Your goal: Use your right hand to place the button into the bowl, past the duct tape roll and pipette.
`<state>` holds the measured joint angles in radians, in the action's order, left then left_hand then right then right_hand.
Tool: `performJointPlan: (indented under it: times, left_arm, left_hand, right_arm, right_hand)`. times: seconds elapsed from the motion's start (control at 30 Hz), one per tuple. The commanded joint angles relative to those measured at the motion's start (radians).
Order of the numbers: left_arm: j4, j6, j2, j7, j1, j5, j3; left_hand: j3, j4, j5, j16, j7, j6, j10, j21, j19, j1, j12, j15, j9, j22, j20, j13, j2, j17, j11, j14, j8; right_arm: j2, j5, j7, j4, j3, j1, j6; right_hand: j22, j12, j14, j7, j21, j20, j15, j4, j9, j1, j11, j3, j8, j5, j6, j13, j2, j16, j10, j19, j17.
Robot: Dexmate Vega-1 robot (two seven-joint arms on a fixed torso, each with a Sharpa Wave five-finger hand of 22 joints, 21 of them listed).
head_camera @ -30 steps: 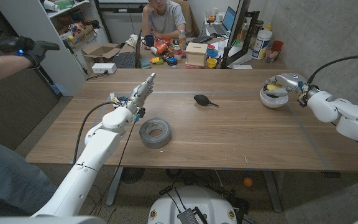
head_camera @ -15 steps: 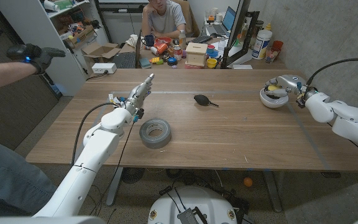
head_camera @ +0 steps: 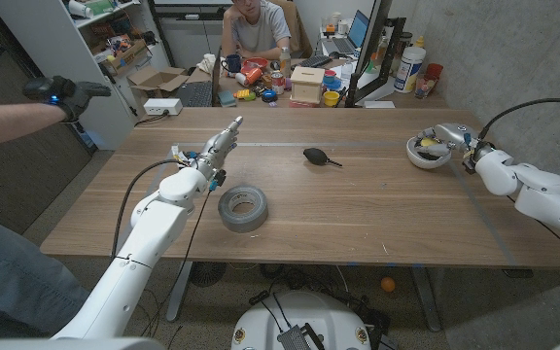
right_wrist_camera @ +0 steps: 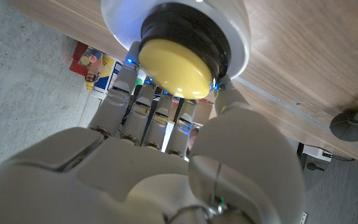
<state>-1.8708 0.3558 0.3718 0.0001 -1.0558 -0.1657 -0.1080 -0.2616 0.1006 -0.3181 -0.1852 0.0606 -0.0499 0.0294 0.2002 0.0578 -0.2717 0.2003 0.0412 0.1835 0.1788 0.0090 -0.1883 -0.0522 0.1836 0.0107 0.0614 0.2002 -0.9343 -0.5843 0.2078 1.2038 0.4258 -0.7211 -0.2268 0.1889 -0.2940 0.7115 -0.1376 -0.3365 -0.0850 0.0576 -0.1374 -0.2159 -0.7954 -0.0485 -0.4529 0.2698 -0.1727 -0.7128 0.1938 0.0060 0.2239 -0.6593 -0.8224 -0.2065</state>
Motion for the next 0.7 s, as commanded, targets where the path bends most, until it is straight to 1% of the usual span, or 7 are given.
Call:
performJointPlan:
  times: [0.03,0.27,0.4,0.5,0.6,0.67,0.7]
  left_arm:
    - [0.001,0.025,-0.008,-0.008,0.011,0.018,-0.006]
    - [0.009,0.036,-0.014,-0.014,0.023,0.029,-0.014]
    - [0.017,0.035,-0.019,-0.017,0.030,0.034,-0.018]
    - [0.023,0.031,-0.020,-0.021,0.034,0.036,-0.019]
    - [0.029,0.030,-0.022,-0.025,0.039,0.037,-0.020]
    - [0.030,0.035,-0.023,-0.023,0.042,0.040,-0.022]
    - [0.034,0.027,-0.024,-0.027,0.042,0.039,-0.022]
  left_hand:
    - [0.002,0.002,0.001,-0.004,0.002,0.006,0.002,0.004,0.004,-0.006,0.005,0.000,0.006,0.004,-0.005,-0.003,0.006,0.004,-0.001,0.007,-0.001]
    - [0.003,0.002,0.002,-0.004,0.003,0.007,0.002,0.004,0.004,-0.006,0.005,0.001,0.006,0.004,-0.005,-0.003,0.006,0.004,0.000,0.006,-0.001]
    - [0.003,0.002,0.002,-0.004,0.002,0.009,0.003,0.004,0.003,-0.006,0.005,0.001,0.006,0.004,-0.004,-0.003,0.006,0.004,0.000,0.006,0.000]
    - [0.004,0.002,0.002,-0.004,0.002,0.010,0.004,0.004,0.003,-0.007,0.004,0.000,0.006,0.004,-0.004,-0.003,0.006,0.004,0.000,0.007,0.000]
    - [0.004,0.002,0.002,-0.004,0.002,0.010,0.003,0.004,0.003,-0.007,0.005,0.000,0.006,0.004,-0.004,-0.003,0.007,0.004,0.000,0.006,0.000]
    - [0.004,0.002,0.002,-0.004,0.003,0.010,0.003,0.004,0.004,-0.007,0.005,0.000,0.006,0.004,-0.003,-0.003,0.007,0.004,-0.001,0.007,0.000]
    - [0.005,0.002,0.002,-0.004,0.003,0.010,0.004,0.004,0.003,-0.007,0.004,0.000,0.006,0.004,-0.003,-0.003,0.007,0.004,-0.001,0.006,0.000]
  right_arm:
    - [0.040,0.009,0.012,-0.104,0.051,0.059,-0.023]
    - [0.057,0.012,0.019,-0.148,0.076,0.086,-0.036]
    - [0.062,0.021,0.020,-0.153,0.081,0.090,-0.030]
    - [0.060,0.025,0.013,-0.150,0.084,0.090,-0.024]
    - [0.057,0.028,0.005,-0.146,0.085,0.090,-0.013]
    - [0.055,0.032,0.000,-0.145,0.086,0.091,-0.011]
    - [0.055,0.034,0.000,-0.143,0.085,0.091,-0.007]
  right_hand:
    - [0.001,0.001,0.011,-0.002,0.003,-0.016,0.080,0.007,-0.004,-0.093,0.001,-0.003,-0.003,-0.006,-0.012,0.005,0.108,-0.002,-0.008,-0.002,-0.005]
    - [0.001,0.004,-0.006,-0.003,0.007,-0.012,0.067,0.007,-0.004,-0.088,-0.001,0.000,-0.007,-0.005,-0.009,0.005,0.104,-0.011,-0.007,0.006,-0.004]
    - [0.001,0.007,-0.021,-0.001,0.012,0.002,0.051,0.008,-0.003,-0.081,0.000,0.005,-0.016,-0.004,0.006,0.005,0.098,-0.019,-0.005,0.015,-0.002]
    - [0.000,0.017,-0.062,-0.004,0.024,0.034,0.035,0.009,-0.002,-0.070,0.005,0.012,-0.030,-0.002,0.028,0.005,0.088,-0.035,0.012,0.040,0.001]
    - [0.000,0.026,-0.094,-0.010,0.032,0.059,0.014,0.009,-0.001,-0.064,0.002,0.016,-0.044,-0.002,0.051,0.006,0.081,-0.044,0.029,0.051,0.004]
    - [-0.001,0.036,-0.114,-0.022,0.040,0.074,-0.012,0.010,0.000,-0.058,0.001,0.020,-0.055,-0.002,0.072,0.006,0.077,-0.045,0.046,0.062,0.007]
    - [-0.002,0.039,-0.119,-0.029,0.043,0.081,-0.013,0.009,0.001,-0.056,0.002,0.022,-0.060,-0.002,0.082,0.006,0.075,-0.045,0.054,0.067,0.008]
